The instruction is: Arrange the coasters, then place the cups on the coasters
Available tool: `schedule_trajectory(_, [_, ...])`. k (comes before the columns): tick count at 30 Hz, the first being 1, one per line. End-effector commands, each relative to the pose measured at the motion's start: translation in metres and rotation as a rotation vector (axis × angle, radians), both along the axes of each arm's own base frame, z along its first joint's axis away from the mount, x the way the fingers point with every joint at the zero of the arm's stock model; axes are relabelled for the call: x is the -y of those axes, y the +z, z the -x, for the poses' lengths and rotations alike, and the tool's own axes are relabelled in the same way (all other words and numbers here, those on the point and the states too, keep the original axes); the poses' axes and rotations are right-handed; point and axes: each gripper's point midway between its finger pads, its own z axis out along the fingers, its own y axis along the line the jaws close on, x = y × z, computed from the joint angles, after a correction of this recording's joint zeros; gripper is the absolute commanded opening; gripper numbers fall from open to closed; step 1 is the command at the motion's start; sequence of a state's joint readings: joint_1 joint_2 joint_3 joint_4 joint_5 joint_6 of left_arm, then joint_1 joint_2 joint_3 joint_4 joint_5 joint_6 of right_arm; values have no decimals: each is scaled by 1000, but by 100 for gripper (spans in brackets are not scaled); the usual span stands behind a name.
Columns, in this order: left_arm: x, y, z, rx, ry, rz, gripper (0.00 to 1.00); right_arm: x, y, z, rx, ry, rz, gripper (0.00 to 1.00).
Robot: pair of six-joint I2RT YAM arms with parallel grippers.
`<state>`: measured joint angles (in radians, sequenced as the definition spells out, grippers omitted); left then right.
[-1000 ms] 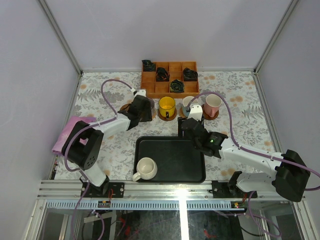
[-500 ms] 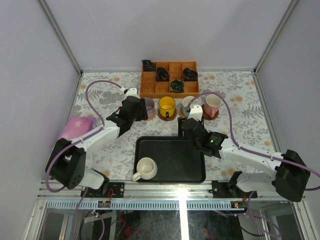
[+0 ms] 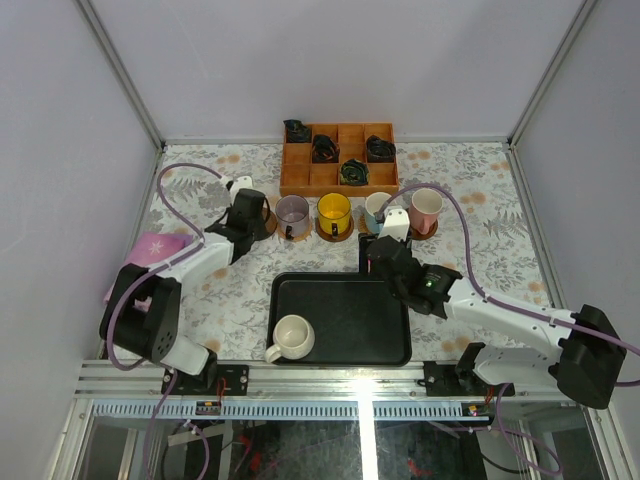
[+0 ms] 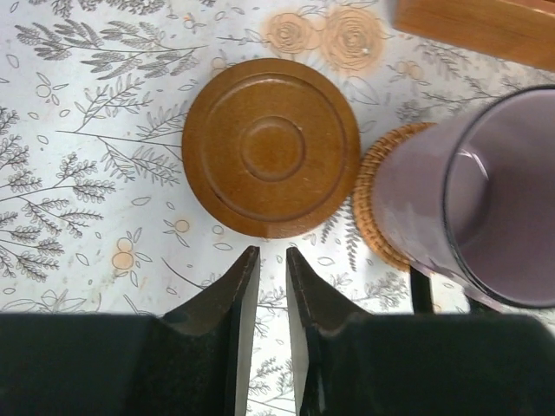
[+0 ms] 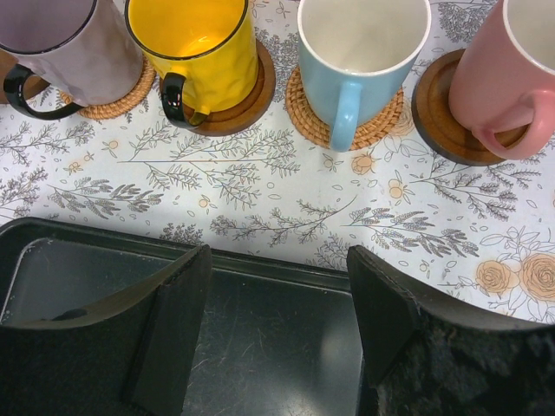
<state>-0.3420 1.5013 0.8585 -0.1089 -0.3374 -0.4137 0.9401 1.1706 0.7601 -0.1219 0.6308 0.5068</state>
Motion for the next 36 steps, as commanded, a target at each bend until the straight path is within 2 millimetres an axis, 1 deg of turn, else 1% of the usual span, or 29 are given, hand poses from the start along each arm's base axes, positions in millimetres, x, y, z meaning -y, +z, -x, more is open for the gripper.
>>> schedule_trajectory(1, [-13, 4, -21, 24, 56, 11, 14, 9, 13, -6, 54, -35, -1, 71])
schedule_trajectory(4, [-20, -4, -28, 8, 71, 22, 8, 10, 11, -6, 50, -32, 9, 71])
schedule_trajectory(7, [-27, -10, -37, 4, 82, 28, 7, 10, 9, -6, 47, -34, 17, 71])
schedule_trajectory(11, [-32, -16, -47, -7, 79, 50, 5, 10, 5, -6, 42, -38, 22, 71])
schedule_trajectory(15, [-32, -20, -55, -9, 59, 70, 3, 10, 2, -6, 37, -39, 24, 71])
schedule_trajectory(18, [-27, -21, -64, -6, 35, 83, 3, 8, 0, -7, 32, -37, 24, 71])
schedule_trajectory(25, [-17, -35, -78, -38, -9, 100, 2, 3, -5, -8, 16, -27, 25, 71])
schedule_trajectory(32, [-20, -50, -84, -83, 7, 94, 3, 1, -8, -8, 8, -25, 25, 71])
schedule_trajectory(36, [-24, -57, -82, -106, 31, 93, 4, 0, -11, -7, 0, -23, 29, 71])
